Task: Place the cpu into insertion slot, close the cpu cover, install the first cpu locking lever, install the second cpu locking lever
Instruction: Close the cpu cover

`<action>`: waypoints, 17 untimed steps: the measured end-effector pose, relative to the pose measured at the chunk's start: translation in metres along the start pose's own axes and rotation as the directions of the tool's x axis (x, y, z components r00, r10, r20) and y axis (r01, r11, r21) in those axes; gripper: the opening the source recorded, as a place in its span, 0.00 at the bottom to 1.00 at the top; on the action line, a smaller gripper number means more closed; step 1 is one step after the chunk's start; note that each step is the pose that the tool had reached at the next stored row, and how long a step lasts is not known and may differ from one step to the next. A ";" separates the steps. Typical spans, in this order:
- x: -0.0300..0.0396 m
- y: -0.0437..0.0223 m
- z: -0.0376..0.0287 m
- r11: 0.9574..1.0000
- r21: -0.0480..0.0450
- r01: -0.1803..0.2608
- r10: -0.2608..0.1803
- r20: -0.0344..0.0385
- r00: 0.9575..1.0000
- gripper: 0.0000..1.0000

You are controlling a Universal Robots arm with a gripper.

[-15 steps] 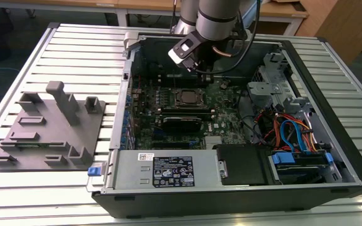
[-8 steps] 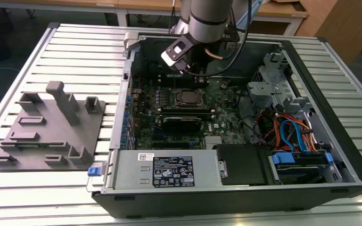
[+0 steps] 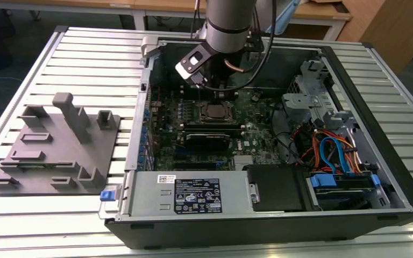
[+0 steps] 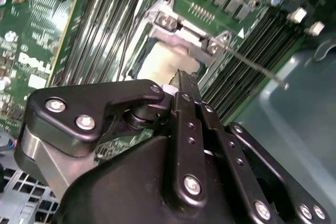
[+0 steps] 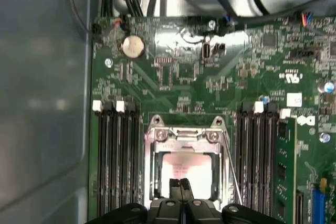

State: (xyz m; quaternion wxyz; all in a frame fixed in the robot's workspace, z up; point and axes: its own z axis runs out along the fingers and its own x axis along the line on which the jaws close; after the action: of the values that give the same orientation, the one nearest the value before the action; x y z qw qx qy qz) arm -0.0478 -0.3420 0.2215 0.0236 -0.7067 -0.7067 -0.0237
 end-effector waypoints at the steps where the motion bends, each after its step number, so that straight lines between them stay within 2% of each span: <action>1: -0.0001 -0.0017 0.0011 1.000 0.000 0.000 0.000 0.000 1.000 0.11; 7: -0.0003 -0.0090 0.0046 1.000 -0.002 0.000 0.000 0.000 1.000 0.11; 17: -0.0010 -0.0150 0.0142 1.000 -0.002 -0.001 0.001 0.000 1.000 0.11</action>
State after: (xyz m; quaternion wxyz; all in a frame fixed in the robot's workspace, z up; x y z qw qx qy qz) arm -0.0628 -0.3420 0.2073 0.0228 -0.7070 -0.7064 -0.0245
